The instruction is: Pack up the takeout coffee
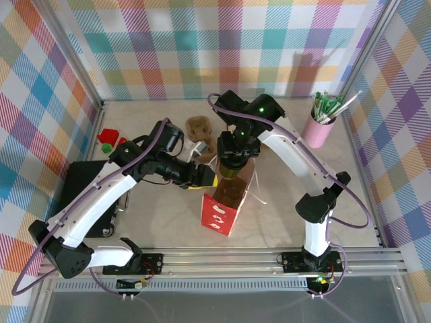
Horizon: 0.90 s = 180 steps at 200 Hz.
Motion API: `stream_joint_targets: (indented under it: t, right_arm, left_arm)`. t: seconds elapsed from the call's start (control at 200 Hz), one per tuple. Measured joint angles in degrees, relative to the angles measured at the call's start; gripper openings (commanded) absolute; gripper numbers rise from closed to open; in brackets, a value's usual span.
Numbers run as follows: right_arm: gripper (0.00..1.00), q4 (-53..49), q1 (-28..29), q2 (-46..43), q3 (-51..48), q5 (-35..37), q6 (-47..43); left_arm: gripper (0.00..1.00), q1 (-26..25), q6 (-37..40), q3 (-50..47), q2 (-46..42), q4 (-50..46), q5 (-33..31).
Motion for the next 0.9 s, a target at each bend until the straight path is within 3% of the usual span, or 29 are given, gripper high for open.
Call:
stream_joint_targets:
  t: [0.365,0.565,0.665,0.9]
  right_arm:
    - [0.57,0.0,-2.0,0.6,1.7,1.9,-0.7]
    - [0.57,0.0,-2.2,0.7,2.2,1.5,-0.2]
    - [0.57,0.0,-2.0,0.7,2.2,1.0,-0.2]
    - [0.57,0.0,-1.5,0.7,2.1,0.6,0.1]
  left_arm:
    - [0.52,-6.4,-5.5,-2.6,4.0,13.4,2.0]
    - [0.53,-7.5,-3.8,0.7,5.4,10.1,2.4]
    - [0.54,-4.7,-2.1,5.8,5.7,5.9,2.5]
    - [0.54,7.8,1.0,18.0,6.7,-1.7,1.8]
